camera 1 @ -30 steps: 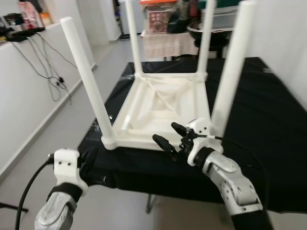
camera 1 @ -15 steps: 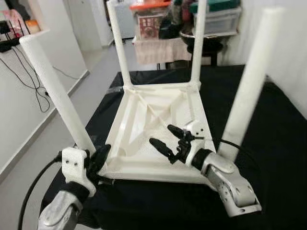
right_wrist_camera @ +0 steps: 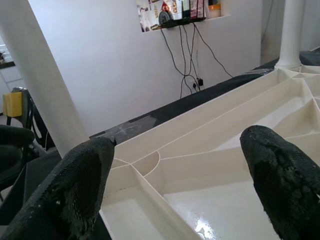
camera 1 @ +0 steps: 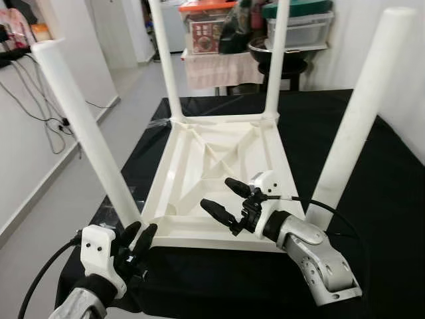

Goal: Building children table

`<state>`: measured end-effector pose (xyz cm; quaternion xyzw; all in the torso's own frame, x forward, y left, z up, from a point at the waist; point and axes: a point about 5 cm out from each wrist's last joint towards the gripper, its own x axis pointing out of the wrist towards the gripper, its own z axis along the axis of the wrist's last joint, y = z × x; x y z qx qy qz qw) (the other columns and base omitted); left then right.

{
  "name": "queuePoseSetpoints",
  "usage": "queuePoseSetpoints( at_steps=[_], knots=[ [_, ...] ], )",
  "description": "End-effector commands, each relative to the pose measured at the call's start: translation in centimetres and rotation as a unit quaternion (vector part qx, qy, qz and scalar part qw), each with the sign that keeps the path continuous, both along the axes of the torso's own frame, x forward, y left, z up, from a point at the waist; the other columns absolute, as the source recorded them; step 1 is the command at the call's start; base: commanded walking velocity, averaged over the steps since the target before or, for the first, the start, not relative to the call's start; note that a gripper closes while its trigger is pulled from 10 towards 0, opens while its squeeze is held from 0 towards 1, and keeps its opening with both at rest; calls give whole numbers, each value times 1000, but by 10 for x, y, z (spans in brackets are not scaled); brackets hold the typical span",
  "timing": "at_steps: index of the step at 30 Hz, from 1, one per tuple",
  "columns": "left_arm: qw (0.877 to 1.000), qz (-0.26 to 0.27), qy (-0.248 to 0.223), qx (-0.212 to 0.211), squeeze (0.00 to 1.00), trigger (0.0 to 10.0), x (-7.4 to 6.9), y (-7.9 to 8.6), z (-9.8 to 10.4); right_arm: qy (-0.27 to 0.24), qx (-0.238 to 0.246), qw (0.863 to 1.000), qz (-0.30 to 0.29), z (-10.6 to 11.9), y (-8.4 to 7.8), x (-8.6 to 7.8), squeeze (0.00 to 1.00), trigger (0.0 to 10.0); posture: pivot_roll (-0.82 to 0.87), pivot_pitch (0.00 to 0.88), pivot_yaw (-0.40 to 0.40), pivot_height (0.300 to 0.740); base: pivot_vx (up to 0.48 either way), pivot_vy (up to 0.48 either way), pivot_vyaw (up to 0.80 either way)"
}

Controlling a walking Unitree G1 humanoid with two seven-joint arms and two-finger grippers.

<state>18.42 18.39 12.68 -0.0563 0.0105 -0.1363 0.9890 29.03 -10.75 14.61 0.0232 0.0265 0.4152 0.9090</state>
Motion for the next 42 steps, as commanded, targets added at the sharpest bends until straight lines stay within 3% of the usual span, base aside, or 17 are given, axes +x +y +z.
queuePoseSetpoints(
  at_steps=[1,6,9,10,12,18,19,22,23,25,26,32,34,37,38,39,42],
  knots=[
    [1000,9,1,-5,1000,10000,-5,5,0,1,-2,1000,18,-1,3,-4,0,10000,-54,15,63,740,0,0,0],
    [999,36,9,-7,1000,10000,-19,12,-6,1,-8,1000,23,-1,1,-4,0,10000,-45,16,59,740,0,0,0],
    [999,50,3,-7,1000,10000,-17,17,-7,1,-9,1000,28,-1,2,-4,0,10000,-40,14,48,740,0,0,0],
    [998,59,-7,2,1000,10000,-7,22,-8,1,-4,999,36,0,4,-5,0,10000,-44,13,43,740,0,0,0],
    [998,59,-7,2,1000,10000,-7,22,-8,1,-4,999,36,0,4,-5,0,10000,-44,13,43,740,0,0,0],
    [996,83,-37,1,1000,10000,17,33,-5,-2,7,997,77,7,4,-13,0,10000,-60,11,45,740,0,0,0],
    [995,89,-41,3,1000,10000,23,37,-5,-4,-2,994,109,9,1,-21,0,10000,-70,11,44,740,0,0,0],
    [995,94,-43,4,1000,10000,25,40,-5,-5,-7,992,124,10,-1,-25,0,10000,-70,11,44,740,0,0,0],
    [994,100,-42,2,980,10000,32,45,-7,-9,-24,988,153,14,-11,-33,0,10000,-87,13,44,740,0,0,0],
    [994,100,-41,1,980,10000,34,47,-9,-9,-30,987,160,16,-15,-35,0,10000,-90,14,44,740,0,0,0],
    [994,99,-38,1,0,10000,37,48,-12,-8,-44,984,171,18,-22,-39,0,10000,-96,14,46,740,0,0,0],
    [995,97,-26,2,0,10000,44,50,-23,8,-96,976,194,27,-53,-57,0,10000,-133,20,55,740,0,0,0],
    [995,96,-19,0,0,10000,48,52,-31,27,-135,971,197,38,-81,-71,0,10000,-157,23,62,740,0,0,0],
    [995,94,-16,2,0,10000,50,53,-33,33,-147,969,195,44,-90,-76,0,10000,-166,24,63,740,0,0,0],
    [996,89,-12,4,0,10000,54,53,-37,48,-183,966,175,55,-113,-83,0,10000,-194,21,72,740,0,0,0],
    [996,87,-11,5,0,10000,56,53,-39,54,-205,965,157,59,-125,-84,0,10000,-194,21,72,740,0,0,0],
    [996,86,-10,6,0,10000,57,54,-40,59,-238,961,129,65,-141,-85,0,10000,-194,21,72,740,0,0,0]
  ],
)
